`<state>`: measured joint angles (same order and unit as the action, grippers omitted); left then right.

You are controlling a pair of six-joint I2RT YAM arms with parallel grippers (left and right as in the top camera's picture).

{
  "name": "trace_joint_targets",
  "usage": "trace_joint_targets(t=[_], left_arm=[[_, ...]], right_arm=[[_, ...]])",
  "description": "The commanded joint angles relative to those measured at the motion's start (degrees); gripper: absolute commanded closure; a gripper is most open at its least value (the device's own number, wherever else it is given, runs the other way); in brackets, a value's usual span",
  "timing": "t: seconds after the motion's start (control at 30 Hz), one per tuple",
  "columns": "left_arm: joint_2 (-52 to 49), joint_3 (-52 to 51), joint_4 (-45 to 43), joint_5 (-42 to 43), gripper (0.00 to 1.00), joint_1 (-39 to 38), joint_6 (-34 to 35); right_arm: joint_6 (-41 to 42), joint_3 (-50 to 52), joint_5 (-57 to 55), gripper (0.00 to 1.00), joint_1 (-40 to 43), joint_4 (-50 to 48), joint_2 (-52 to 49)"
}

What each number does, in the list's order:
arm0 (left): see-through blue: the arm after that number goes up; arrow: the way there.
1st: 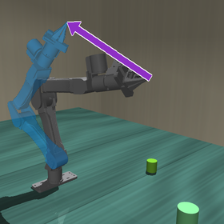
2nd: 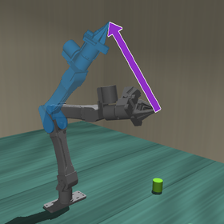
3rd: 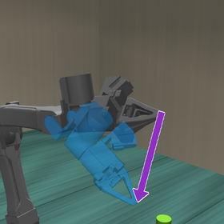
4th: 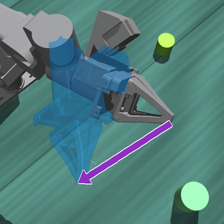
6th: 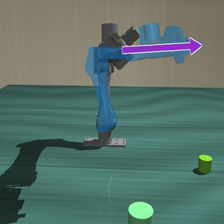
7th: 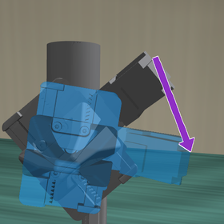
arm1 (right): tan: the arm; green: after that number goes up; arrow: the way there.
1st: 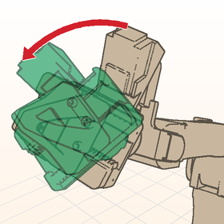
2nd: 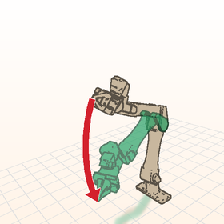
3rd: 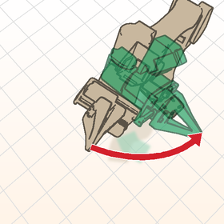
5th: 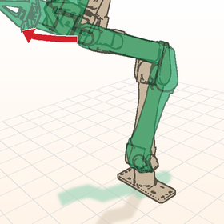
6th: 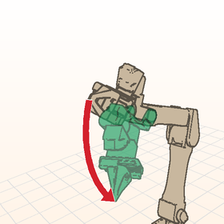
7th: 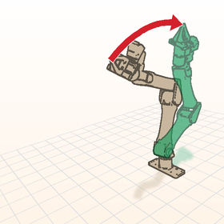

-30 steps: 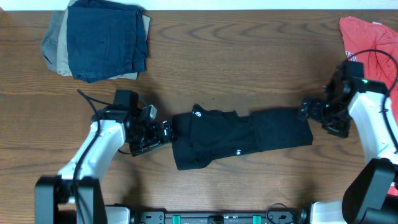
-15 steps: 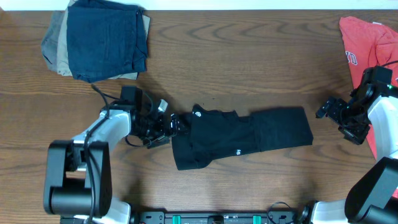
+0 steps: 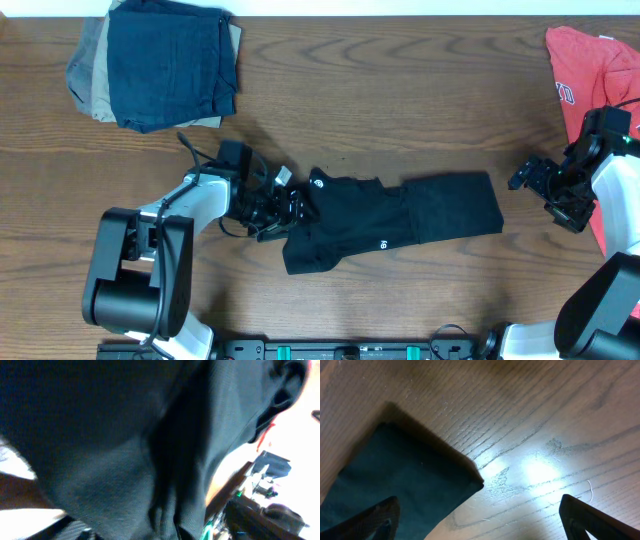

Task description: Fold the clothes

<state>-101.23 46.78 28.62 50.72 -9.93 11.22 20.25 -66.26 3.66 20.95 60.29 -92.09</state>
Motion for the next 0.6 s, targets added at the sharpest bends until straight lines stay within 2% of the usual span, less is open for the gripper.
trace_joint_targets(t=[0.0, 0.07, 0.13, 0.17, 0.2, 0.4, 0.57], left_arm=[[-2.9, -1.9, 0.2, -11.6, 0.41, -0.3, 2.6], [-2.9, -1.9, -0.4, -11.6, 0.62, -0.3, 3.1], [-2.9, -1.9, -0.9, -11.6, 0.76, -0.3, 4.2], [-2.8, -1.8, -0.9, -11.6, 0.88, -0.3, 4.2], [-2.8, -1.5, -0.9, -11.8, 0.94, -0.3, 4.5], [-2.5, -0.1, 0.9, -19.2, 0.94, -0.1, 10.2], [-0.5, 4.1, 11.3, -31.0, 0.94, 2.3, 10.7]], right_arm=[[0.7, -0.4, 0.0, 0.01, 0.3, -0.1, 0.4], [0.7, -0.4, 0.0, 0.01, 0.3, -0.1, 0.4], [0.7, -0.4, 0.0, 0.01, 0.3, -0.1, 0.4], [0.7, -0.4, 0.0, 0.01, 0.3, -0.1, 0.4], [0.7, -0.4, 0.0, 0.01, 0.3, -0.1, 0.4], [0.7, -0.4, 0.0, 0.01, 0.3, -0.1, 0.4], [0.7, -0.4, 0.0, 0.01, 0.3, -0.1, 0.4]])
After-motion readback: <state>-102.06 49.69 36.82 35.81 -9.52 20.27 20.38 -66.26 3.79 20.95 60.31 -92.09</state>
